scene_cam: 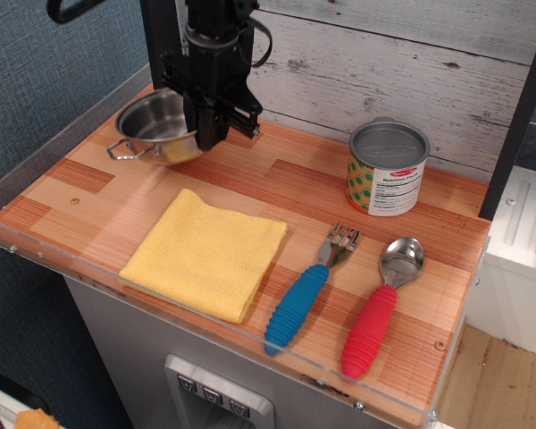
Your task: Place silver pot on top of yellow cloth.
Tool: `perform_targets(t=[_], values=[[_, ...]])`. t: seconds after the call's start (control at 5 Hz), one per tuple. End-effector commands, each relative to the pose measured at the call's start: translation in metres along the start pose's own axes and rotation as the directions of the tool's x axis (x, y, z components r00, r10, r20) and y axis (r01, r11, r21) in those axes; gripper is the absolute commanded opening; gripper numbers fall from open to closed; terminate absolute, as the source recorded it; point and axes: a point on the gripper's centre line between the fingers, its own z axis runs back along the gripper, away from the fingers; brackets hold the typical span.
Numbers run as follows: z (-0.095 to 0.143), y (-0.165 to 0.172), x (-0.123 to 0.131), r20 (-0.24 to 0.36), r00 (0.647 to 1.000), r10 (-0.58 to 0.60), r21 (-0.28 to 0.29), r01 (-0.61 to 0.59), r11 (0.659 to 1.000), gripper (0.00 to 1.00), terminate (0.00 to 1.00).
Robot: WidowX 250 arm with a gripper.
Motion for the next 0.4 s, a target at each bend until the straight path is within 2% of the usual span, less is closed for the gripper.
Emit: perform_targets(t=[0.0, 0.2], values=[[0.034, -0.014, -0.018, 0.050, 0.998, 0.023, 0.023, -0.025, 0.999, 0.00, 0.00], [0.036, -0.028, -0.031, 0.056, 0.998, 0.018, 0.025, -0.019, 1.000, 0.00, 0.00]])
